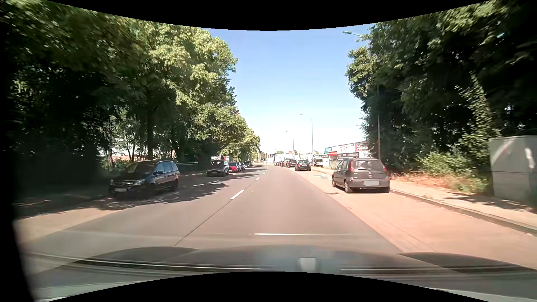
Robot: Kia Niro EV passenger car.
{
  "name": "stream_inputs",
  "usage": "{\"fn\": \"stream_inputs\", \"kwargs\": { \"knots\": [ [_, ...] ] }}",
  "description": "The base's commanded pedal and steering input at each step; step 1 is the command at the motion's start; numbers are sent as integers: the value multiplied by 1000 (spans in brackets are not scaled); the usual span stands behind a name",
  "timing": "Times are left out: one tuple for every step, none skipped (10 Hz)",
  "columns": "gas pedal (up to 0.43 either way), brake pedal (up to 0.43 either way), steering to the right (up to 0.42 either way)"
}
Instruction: Follow the waypoints while adhering to traffic rules and regulations
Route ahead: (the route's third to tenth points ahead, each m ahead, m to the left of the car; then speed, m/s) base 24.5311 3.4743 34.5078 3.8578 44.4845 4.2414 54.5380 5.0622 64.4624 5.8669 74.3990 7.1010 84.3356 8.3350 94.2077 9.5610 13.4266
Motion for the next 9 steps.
{"fn": "stream_inputs", "kwargs": {
  "knots": [
    [110, 6, -5],
    [110, 6, -5],
    [110, 6, -5],
    [110, 6, -5],
    [110, 6, -5],
    [110, 6, -5],
    [110, 6, -5],
    [110, 6, -5],
    [110, 6, -5]
  ]
}}
